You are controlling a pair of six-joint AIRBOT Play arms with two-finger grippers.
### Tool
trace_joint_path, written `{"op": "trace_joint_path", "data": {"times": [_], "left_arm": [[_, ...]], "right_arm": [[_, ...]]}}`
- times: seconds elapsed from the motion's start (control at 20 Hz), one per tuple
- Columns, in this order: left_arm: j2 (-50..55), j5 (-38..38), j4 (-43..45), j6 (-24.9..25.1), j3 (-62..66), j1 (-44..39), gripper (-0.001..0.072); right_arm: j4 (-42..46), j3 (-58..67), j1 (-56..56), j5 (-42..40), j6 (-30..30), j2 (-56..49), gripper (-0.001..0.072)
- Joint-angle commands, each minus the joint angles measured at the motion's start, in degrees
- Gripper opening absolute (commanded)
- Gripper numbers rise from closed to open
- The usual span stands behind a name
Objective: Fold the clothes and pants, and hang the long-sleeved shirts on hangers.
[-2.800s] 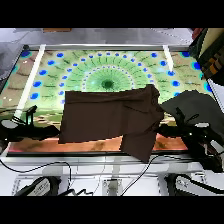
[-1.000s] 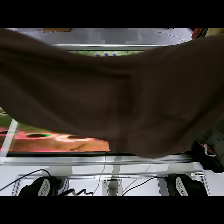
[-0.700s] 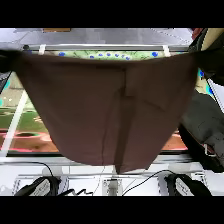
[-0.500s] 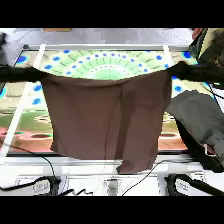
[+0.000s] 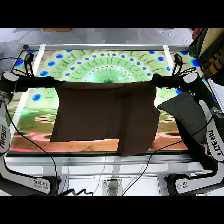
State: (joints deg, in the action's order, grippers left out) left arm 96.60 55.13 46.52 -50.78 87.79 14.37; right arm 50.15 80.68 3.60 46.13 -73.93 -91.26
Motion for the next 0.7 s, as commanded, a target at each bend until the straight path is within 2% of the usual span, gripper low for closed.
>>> {"op": "trace_joint_path", "data": {"times": [0.0, 0.1, 0.2, 0.25, 0.3, 0.35, 0.45, 0.5, 0.6, 0.65], "left_arm": [[2.2, 7.3, 6.8, -0.1, 0.0, -0.1, 0.0012], [3.0, 11.5, 13.1, -2.8, 0.0, 0.0, 0.0012], [3.6, 13.3, 14.8, -3.9, 0.0, 0.0, 0.0017], [3.7, 13.3, 14.2, -3.9, 0.0, 0.0, 0.0223], [3.6, 13.3, 13.9, -4.0, 0.0, 0.0, 0.0653], [3.4, 13.5, 13.4, -5.0, 0.1, 0.0, 0.0692], [2.3, 15.8, 13.8, -6.3, 0.1, 0.3, 0.0699], [1.4, 17.9, 14.4, -6.5, 0.1, 0.6, 0.0673], [-1.1, 21.8, 14.8, -8.4, 0.1, 2.2, 0.0480], [-2.8, 23.2, 14.8, -8.4, 0.1, 3.3, 0.0472]], "right_arm": [[6.2, -0.6, -0.3, 9.8, -0.1, -1.7, 0.0010], [10.2, -0.6, -0.3, 16.6, -0.2, -2.6, 0.0010], [12.0, -0.7, -0.3, 18.9, -0.6, -2.9, 0.0011], [11.7, -0.6, -0.3, 18.8, -0.6, -2.9, 0.0074], [11.7, -0.4, -0.3, 18.8, -0.6, -2.9, 0.0304], [11.7, 0.1, -0.3, 19.0, -0.6, -2.8, 0.0535], [12.7, 1.9, 0.4, 22.7, -0.6, -2.0, 0.0556], [14.3, 2.7, 1.0, 25.4, -0.6, -1.3, 0.0555], [19.3, 3.0, 3.2, 32.3, -0.5, 0.8, 0.0553], [22.3, 2.9, 4.8, 37.4, -0.5, 1.6, 0.0552]]}}
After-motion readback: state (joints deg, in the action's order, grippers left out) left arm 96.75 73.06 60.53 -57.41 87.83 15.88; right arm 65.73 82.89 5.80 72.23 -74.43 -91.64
